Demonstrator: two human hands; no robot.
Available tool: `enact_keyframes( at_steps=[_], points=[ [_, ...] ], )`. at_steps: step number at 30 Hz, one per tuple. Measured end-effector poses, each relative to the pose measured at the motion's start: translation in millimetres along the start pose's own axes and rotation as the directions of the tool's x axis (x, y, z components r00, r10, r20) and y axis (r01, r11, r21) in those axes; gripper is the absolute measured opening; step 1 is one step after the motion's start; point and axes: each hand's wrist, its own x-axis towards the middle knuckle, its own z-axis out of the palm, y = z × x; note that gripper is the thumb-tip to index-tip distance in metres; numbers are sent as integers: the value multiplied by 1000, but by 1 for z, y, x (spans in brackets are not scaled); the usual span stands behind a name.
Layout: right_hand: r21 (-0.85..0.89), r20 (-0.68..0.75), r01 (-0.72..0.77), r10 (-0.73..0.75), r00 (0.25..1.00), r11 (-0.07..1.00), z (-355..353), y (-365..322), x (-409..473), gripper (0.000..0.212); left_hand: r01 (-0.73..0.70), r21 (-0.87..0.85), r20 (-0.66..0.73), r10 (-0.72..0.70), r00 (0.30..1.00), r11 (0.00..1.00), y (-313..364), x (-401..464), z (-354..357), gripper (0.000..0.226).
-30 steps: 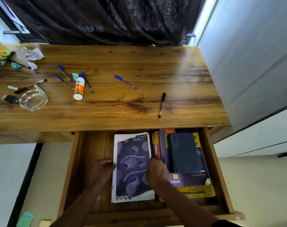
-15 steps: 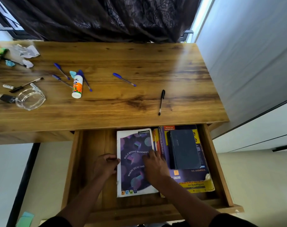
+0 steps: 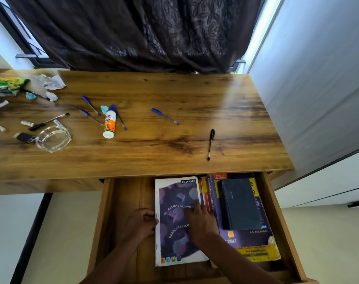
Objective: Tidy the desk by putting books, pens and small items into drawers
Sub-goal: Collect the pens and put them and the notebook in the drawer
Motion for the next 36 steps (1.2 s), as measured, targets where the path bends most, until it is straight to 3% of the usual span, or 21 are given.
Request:
enact_keyframes(
  at_steps=[3,7,10,14,19,23,31,36],
  points=[
    [47,6,-32,32,999,998,-8,-6,6,67,-25,77,2,24,1000,997,3,3,-5,18],
    [94,-46,-48,52,998,994,-33,-11,19,27,-141,243,-34,154,987,960,24,6,-18,9],
    [133,-142,-55,74,987,990,-66,-12,26,15,-250,279,8,258,966,927,49,11,-29,15],
    [264,-365,-58,156,918,963,-111,1,46,14,-309,89,50,306,951,947,89,22,-40,14],
    [444,-455,-85,306,836,892,-147,40,89,15,-314,-153,31,322,946,937,126,35,-42,16],
    [487,-456,-167,413,788,857,-165,70,116,27,-301,-248,-15,307,952,921,141,39,-39,17],
    [610,-393,-188,500,772,770,-167,87,135,23,-227,-363,-46,226,973,904,166,44,-25,19],
    [716,-413,-26,453,790,698,-178,70,136,20,-148,-490,36,190,981,859,188,44,-18,24]
  ],
)
